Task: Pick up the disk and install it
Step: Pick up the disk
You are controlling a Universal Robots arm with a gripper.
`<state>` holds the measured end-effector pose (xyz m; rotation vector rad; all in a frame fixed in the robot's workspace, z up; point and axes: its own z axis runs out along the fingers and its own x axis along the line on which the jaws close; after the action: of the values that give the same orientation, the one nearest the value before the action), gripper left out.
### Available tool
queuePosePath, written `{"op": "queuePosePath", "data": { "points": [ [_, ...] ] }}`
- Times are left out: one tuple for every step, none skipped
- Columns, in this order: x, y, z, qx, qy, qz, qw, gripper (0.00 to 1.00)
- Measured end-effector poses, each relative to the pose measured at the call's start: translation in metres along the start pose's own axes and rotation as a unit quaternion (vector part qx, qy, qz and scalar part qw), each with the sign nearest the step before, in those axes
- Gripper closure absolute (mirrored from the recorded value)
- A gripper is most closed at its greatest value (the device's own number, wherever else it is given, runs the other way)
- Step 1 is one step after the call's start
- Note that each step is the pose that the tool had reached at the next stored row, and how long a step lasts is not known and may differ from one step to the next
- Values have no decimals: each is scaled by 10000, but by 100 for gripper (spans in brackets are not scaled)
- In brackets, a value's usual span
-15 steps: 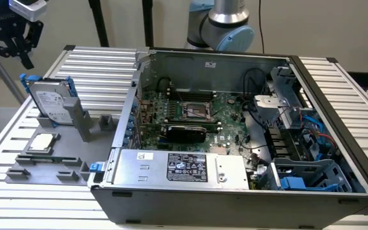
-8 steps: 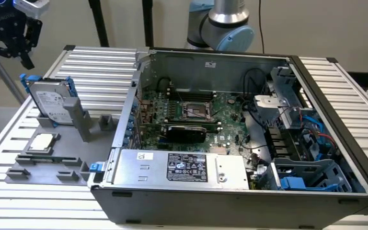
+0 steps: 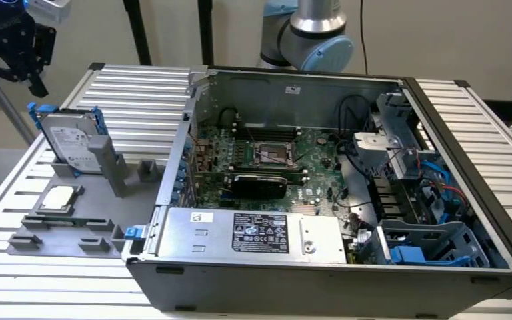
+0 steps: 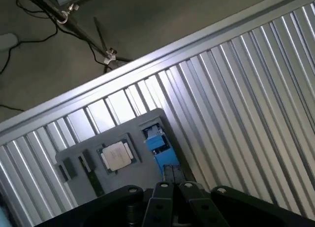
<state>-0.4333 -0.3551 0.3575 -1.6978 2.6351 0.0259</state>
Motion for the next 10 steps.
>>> {"op": "queuePosePath", "data": {
  "points": [
    [0,0,2,3,8,-83,10000,100],
    [0,0,3,6,15,-167,9999,100],
    [0,0,5,9,23,-249,9997,100],
    [0,0,7,12,31,-336,9994,100],
    [0,0,9,15,39,-421,9991,100],
    [0,0,11,18,45,-503,9987,100],
    [0,0,13,21,53,-586,9983,100],
    [0,0,15,24,60,-668,9977,100],
    [0,0,17,27,67,-750,9972,100],
    [0,0,19,30,75,-835,9965,100]
  ]
}}
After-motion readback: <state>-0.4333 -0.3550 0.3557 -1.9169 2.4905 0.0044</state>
